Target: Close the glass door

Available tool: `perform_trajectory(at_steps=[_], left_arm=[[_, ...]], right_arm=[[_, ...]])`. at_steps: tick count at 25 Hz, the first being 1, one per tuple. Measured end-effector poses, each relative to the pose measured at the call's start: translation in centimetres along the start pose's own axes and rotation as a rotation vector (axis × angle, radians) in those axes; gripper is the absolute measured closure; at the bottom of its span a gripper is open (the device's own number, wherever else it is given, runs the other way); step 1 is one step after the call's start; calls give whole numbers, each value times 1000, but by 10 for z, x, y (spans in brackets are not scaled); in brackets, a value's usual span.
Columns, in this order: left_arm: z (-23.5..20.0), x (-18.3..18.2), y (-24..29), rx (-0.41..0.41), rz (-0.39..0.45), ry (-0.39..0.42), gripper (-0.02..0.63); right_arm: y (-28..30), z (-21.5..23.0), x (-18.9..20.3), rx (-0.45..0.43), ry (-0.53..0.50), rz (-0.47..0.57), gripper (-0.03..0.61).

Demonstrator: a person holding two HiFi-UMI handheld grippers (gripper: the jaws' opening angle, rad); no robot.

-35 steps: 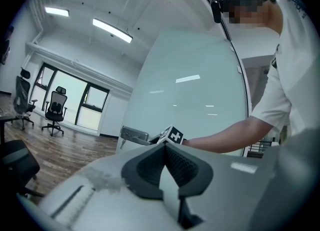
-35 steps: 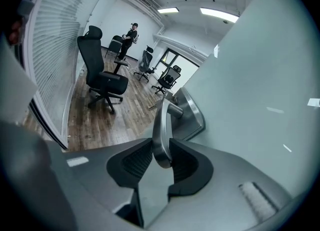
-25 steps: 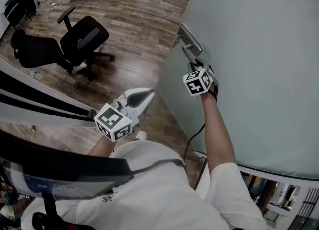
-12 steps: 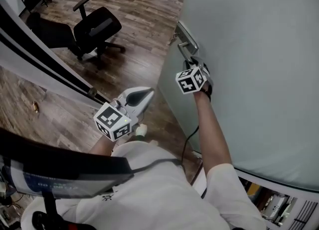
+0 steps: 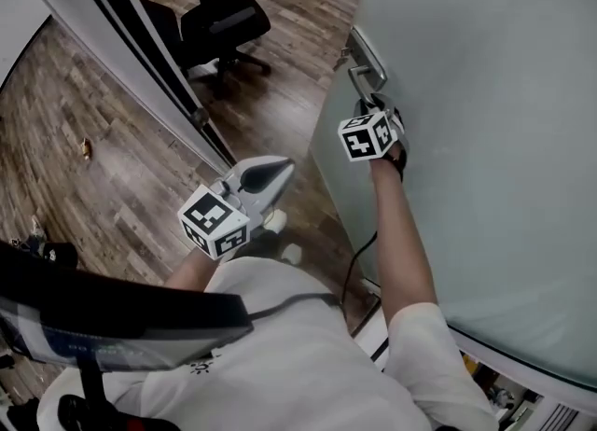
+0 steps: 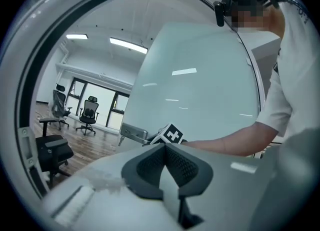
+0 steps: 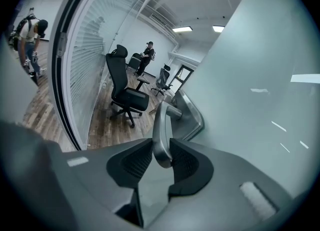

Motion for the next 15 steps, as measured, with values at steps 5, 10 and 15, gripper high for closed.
perform_trajectory(at_steps=[5, 10, 15], left_arm=[[19, 24, -19, -65, -5, -4, 609], [26, 25, -55, -91, 17, 6, 609], [28, 20, -74, -97, 43, 12, 609]], right_arm=[[-11, -24, 5, -26, -6, 38, 469], [-34, -55, -16, -33, -27, 67, 469], [-51, -75, -20, -63, -35, 71, 469]])
Point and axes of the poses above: the fingertips, and each gripper's own axes: y forward along the fingers, z to its right, x out of its underside, the point moved 5 cm from there along -y, backward along the fingers, and after that the axes turned 11 degrees about x, right-handed, at the moved point
